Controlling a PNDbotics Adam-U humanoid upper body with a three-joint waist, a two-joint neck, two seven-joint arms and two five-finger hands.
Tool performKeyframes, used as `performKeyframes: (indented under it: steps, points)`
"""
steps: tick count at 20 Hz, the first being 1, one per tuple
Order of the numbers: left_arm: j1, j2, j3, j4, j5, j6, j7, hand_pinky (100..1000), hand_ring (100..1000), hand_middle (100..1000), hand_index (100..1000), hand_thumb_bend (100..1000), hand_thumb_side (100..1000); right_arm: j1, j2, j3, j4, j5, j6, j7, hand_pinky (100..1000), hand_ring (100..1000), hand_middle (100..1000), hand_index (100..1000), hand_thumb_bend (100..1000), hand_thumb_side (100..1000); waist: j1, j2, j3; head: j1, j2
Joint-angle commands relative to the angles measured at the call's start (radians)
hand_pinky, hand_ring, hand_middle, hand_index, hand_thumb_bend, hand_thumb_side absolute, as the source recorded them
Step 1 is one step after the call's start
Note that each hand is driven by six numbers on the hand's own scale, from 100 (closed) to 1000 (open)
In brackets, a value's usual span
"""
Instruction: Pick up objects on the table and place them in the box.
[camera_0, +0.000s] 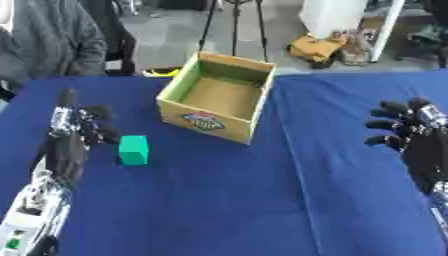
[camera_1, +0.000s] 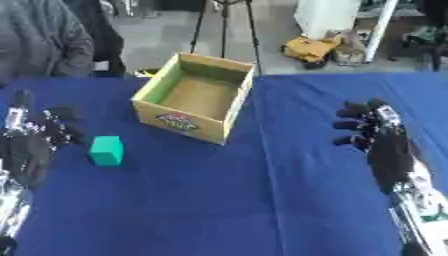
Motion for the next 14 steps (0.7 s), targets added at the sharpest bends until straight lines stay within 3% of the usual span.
performKeyframes:
  steps: [1, 7, 10, 14]
  points:
    - [-0.011, 0.017, 0.002, -0.019, -0.006, -0.002, -0.006, 541, 547, 601, 729, 580, 1000, -0.012, -0.012, -0.006, -0.021, -0.003, -0.003, -0.001, 562, 720, 720, 833, 100, 1000, 0.001, -0.013, -0.001, 0.002, -0.008]
    - [-0.021, 0.031, 0.001, -0.024, -0.028, -0.006, -0.011, 544, 549, 604, 734, 604, 975, -0.011, -0.011, -0.005, -0.020, -0.002, -0.003, 0.000, 563, 720, 720, 834, 100, 1000, 0.003, -0.015, -0.004, 0.003, -0.009]
    - [-0.037, 0.068, 0.008, -0.032, -0.071, -0.008, -0.027, 553, 559, 616, 750, 606, 852, -0.010, -0.012, -0.005, -0.019, -0.002, -0.003, 0.000, 563, 720, 720, 834, 100, 1000, 0.004, -0.018, -0.004, 0.002, -0.009]
    - [-0.071, 0.156, 0.006, -0.029, -0.137, 0.012, -0.081, 597, 607, 676, 784, 510, 679, -0.008, -0.014, -0.003, -0.018, -0.001, -0.002, 0.002, 563, 720, 721, 834, 100, 1000, 0.007, -0.022, -0.005, 0.004, -0.006]
